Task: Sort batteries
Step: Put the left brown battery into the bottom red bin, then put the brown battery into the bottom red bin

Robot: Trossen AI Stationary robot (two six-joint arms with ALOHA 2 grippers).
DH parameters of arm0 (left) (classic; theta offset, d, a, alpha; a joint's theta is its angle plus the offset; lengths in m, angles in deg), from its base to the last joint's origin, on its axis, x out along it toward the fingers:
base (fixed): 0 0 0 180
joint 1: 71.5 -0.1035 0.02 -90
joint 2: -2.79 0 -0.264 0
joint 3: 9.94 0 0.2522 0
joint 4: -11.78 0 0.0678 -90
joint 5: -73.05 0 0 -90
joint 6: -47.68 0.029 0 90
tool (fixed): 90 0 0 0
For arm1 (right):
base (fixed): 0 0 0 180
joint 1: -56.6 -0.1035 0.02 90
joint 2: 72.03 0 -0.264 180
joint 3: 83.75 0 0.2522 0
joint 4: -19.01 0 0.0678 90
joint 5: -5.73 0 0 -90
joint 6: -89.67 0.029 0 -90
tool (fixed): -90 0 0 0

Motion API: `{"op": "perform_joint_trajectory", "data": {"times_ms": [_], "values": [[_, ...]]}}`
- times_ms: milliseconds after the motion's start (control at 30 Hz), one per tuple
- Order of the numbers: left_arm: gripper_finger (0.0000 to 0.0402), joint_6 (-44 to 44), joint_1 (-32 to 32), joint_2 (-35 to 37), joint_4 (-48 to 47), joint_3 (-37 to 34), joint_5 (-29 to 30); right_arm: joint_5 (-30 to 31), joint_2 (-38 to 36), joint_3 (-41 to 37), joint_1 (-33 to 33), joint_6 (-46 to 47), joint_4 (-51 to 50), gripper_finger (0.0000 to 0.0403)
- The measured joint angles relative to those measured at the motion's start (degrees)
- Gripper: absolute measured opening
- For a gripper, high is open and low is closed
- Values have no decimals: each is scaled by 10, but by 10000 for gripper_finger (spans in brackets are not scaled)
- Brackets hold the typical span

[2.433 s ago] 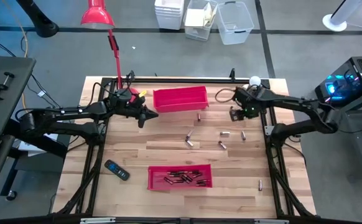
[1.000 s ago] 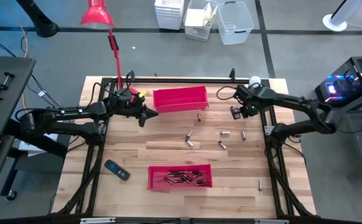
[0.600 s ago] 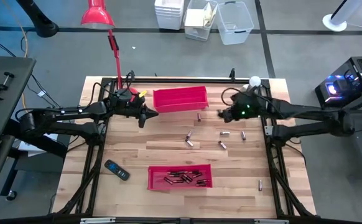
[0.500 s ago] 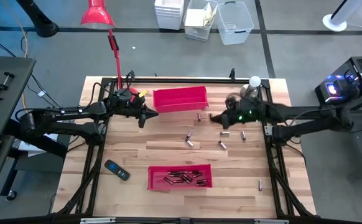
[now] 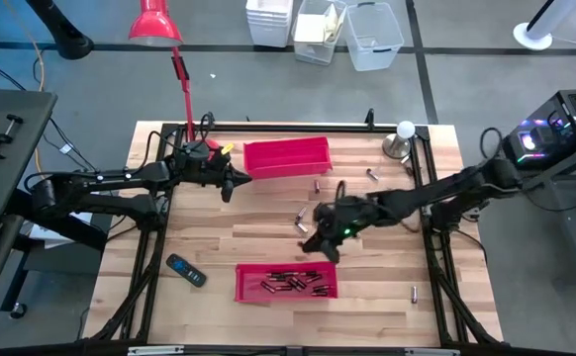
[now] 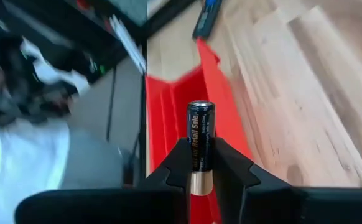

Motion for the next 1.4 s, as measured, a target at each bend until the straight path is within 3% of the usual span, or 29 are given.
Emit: {"op": "perform_joint_trajectory", "data": {"times_ms": [233, 467, 533, 767, 900, 1067, 1200, 1300, 1400], "values": [[0, -10, 0, 0, -3, 0, 0, -72, 79, 107, -8, -74, -133, 33], [0, -10, 0, 0, -20, 0, 0, -173, 118, 129, -27, -61, -188, 34], [0, -10, 0, 0, -22, 0, 0, -164, 121, 130, -34, -34, -190, 55], [0, -3, 0, 0, -25, 0, 0, -140, 119, 130, -46, 8, -205, 183], [0, 4, 0, 0, -25, 0, 0, -108, 96, 156, -13, 22, -358, 214], [0, 4, 0, 0, -25, 0, 14, 73, 17, 161, 77, 1, -603, 206], [0, 1, 0, 0, -25, 0, 27, 159, -49, 100, 222, 15, -733, 193], [0, 1, 0, 0, -25, 0, 32, 204, -76, 35, 353, 29, -768, 186], [0, 1, 0, 0, -25, 0, 44, 224, -78, -20, 468, 29, -723, 178]]}}
